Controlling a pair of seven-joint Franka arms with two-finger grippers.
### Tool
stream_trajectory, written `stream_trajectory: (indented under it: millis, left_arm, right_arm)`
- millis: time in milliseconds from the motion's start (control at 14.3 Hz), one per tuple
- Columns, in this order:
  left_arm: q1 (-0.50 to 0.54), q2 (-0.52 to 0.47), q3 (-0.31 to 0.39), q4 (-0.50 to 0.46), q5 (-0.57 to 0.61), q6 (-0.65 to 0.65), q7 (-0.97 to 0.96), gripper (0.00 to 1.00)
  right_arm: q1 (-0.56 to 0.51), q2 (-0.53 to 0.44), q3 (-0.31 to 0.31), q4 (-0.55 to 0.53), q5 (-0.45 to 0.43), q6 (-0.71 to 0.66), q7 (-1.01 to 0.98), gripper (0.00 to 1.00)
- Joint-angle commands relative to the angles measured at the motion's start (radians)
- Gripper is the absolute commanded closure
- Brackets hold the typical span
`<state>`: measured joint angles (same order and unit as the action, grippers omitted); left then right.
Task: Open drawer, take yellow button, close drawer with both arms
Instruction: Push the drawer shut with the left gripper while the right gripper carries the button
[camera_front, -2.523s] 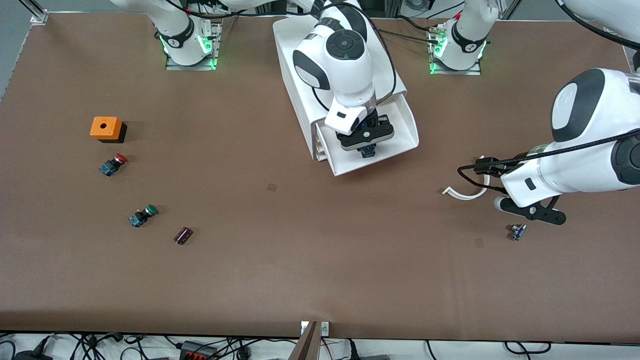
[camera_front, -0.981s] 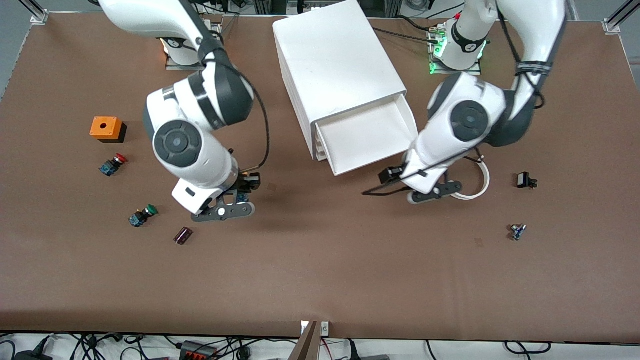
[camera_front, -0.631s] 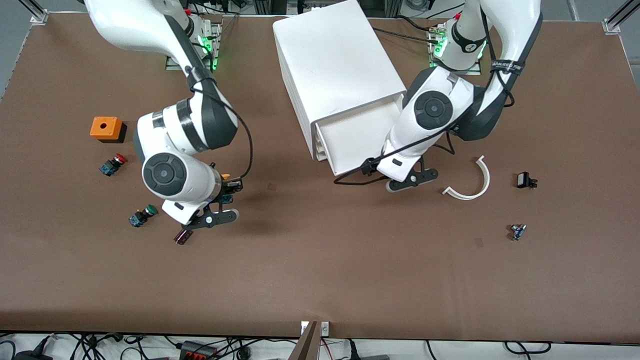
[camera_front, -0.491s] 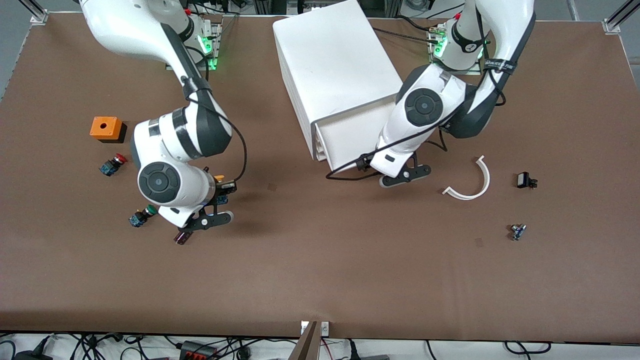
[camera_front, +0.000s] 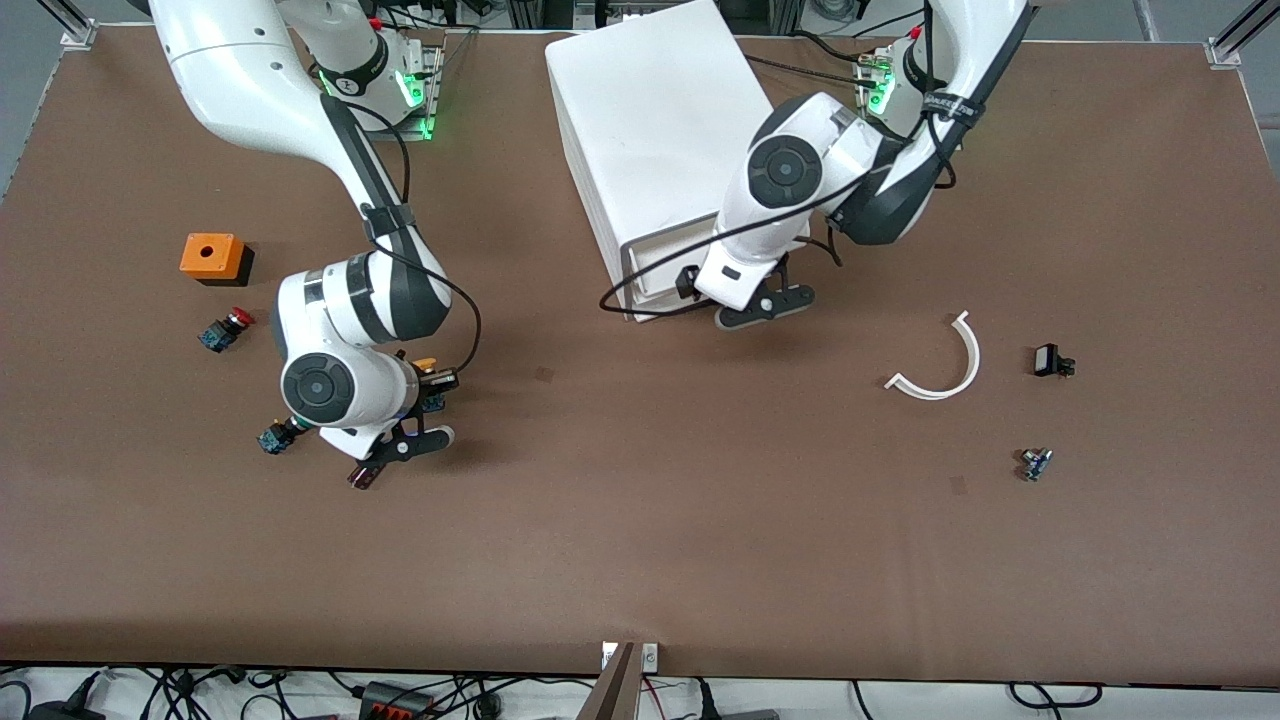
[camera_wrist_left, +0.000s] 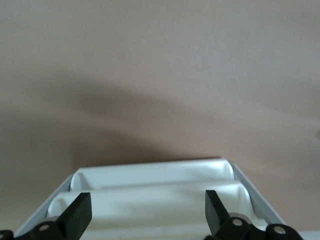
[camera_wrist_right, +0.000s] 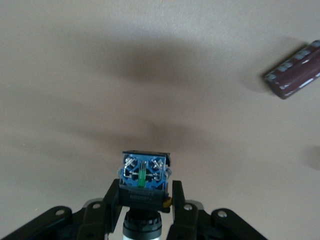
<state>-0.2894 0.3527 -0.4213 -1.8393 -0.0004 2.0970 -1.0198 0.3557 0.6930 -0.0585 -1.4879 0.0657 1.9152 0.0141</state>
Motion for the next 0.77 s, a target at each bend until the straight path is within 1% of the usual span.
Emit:
stream_trajectory:
  millis: [0, 140, 491, 561, 631, 701]
  left_arm:
    - [0.004, -0.041, -0.037, -0.037, 0.019, -0.038, -0.065, 0.00]
    - [0.004, -0.041, -0.059, -0.038, 0.019, -0.052, -0.078, 0.00]
    - [0.007, -0.043, -0.079, -0.037, 0.014, -0.087, -0.082, 0.00]
    - [0.003, -0.041, -0.079, -0.037, 0.016, -0.095, -0.068, 0.00]
    - [-0.002, -0.037, -0.079, -0.037, 0.016, -0.106, -0.071, 0.00]
    - [-0.002, -0.037, -0.079, -0.037, 0.016, -0.109, -0.071, 0.00]
  right_arm:
    - [-0.014, -0.009, 0.013, -0.067, 0.000, 0.065, -0.019, 1.00]
    - [-0.027, -0.003, 0.013, -0.100, -0.003, 0.111, -0.019, 1.00]
    - [-0.027, 0.025, 0.013, -0.117, -0.003, 0.149, -0.019, 1.00]
    - [-0.027, 0.022, 0.009, -0.115, -0.003, 0.148, -0.016, 0.78]
    - [-0.027, 0.014, 0.008, -0.111, -0.003, 0.140, -0.002, 0.33]
    - [-0.027, -0.003, 0.008, -0.100, -0.003, 0.136, -0.005, 0.00]
